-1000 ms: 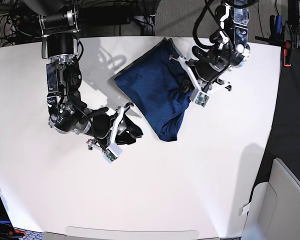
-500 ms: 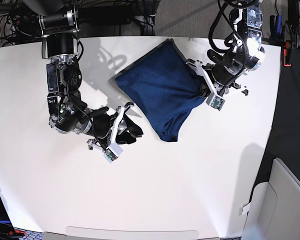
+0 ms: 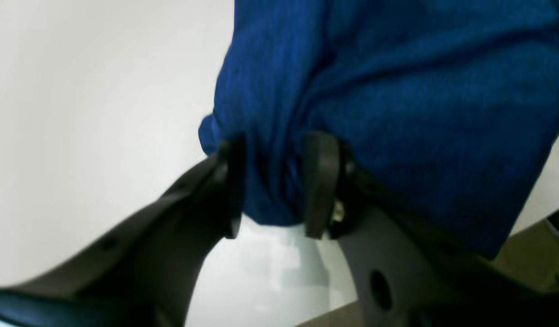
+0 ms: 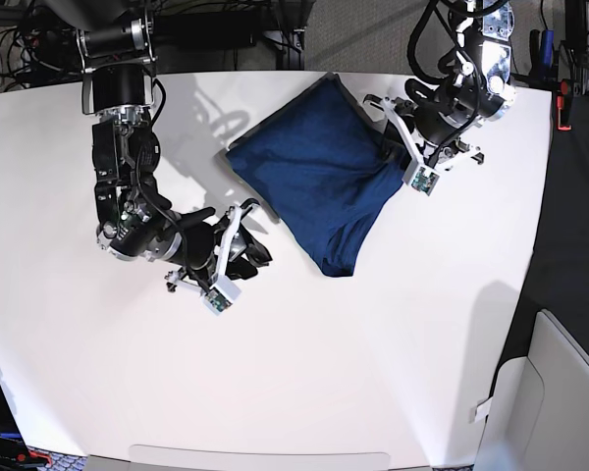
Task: Fold the T-shirt properly
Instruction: 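Grasp opposite corners of the bundle with both grippers, then fold the corner held by the left gripper over toward the right gripper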
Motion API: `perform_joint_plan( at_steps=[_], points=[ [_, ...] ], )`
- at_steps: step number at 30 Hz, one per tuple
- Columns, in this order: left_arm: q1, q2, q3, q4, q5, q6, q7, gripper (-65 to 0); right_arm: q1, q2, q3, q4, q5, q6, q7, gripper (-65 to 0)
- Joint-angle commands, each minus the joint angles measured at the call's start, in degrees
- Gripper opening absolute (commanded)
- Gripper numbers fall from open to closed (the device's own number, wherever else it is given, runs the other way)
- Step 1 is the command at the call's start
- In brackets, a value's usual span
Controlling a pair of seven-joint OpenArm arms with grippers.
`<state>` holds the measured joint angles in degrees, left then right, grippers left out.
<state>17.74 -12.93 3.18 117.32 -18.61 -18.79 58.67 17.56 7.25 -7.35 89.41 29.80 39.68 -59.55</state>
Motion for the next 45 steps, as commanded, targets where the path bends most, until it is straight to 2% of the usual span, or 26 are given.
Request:
perform_joint_plan(
  at_steps=[1, 4, 6, 9, 14, 17, 21, 27, 31, 36, 39, 42, 45],
  points=[
    [0.07, -0.48, -2.26, 1.14, 0.11, 0.37, -1.14, -44.1, 1.03, -0.08, 0.19, 1.19, 0.66, 0.32, 1.31, -47.5],
    [0.5, 0.14, -7.09, 1.14, 0.02, 0.37, -1.93, -44.2, 0.77, -0.08, 0.19, 1.01, 0.48, 0.32, 1.31, -47.5],
    [0.59, 1.81, -11.14, 1.23, 0.02, 0.19, -1.75, -44.2, 0.5, -0.08, 0.19, 0.92, 0.4, 0.32, 1.57, -47.5],
    [2.88, 1.72, -11.49, 1.41, -0.07, 0.1, -0.61, -46.0, 0.5, -0.08, 0.19, 0.75, 0.22, 0.32, 1.57, -47.5],
    [4.72, 1.81, -4.72, 1.23, -0.07, 0.02, -0.43, -50.9, -0.2, -0.7, 0.19, 0.75, -6.64, 0.32, 1.57, -47.5],
    [4.46, 1.9, 0.82, 0.18, -0.07, 0.02, -0.43, -50.9, -1.25, -2.89, 0.72, 0.84, -10.51, 0.32, 1.57, -47.5],
    [0.86, 3.3, 5.57, -4.39, 0.02, 0.02, -0.7, -50.9, -2.31, -3.07, 0.81, 1.45, -12.7, 0.32, 1.57, -47.5],
    [-7.23, 5.15, 9.44, -13.8, 0.02, 0.02, -1.58, -50.9, -5.3, -1.4, 5.82, 6.46, -11.21, 0.32, 1.31, -47.5],
    [-11.98, 5.32, 13.92, -19.34, 0.28, 0.1, -5.88, -50.9, -7.23, 1.24, 8.63, 9.1, -8.57, 0.32, 1.22, -47.5],
    [-18.22, 5.41, 21.74, -26.64, 0.37, 0.28, -10.89, -50.9, -8.55, 4.49, 8.98, 10.24, -1.89, 0.32, 1.22, -47.5],
    [-21.74, 4.71, 26.14, -28.66, 0.46, 0.28, -12.3, -50.9, -8.64, 4.84, 8.98, 10.24, 0.75, 0.32, 1.22, -47.5],
    [-22.97, 2.69, 26.67, -27.16, 0.46, 0.37, -12.04, -50.9, -8.29, 4.84, 8.98, 10.33, 0.92, 0.32, 1.22, -47.5],
    [-22.79, -0.57, 25.0, -23.73, 0.46, 0.37, -7.99, -50.9, -8.02, 4.84, 9.07, 10.33, 0.75, 0.32, 1.31, -47.5]
  ],
)
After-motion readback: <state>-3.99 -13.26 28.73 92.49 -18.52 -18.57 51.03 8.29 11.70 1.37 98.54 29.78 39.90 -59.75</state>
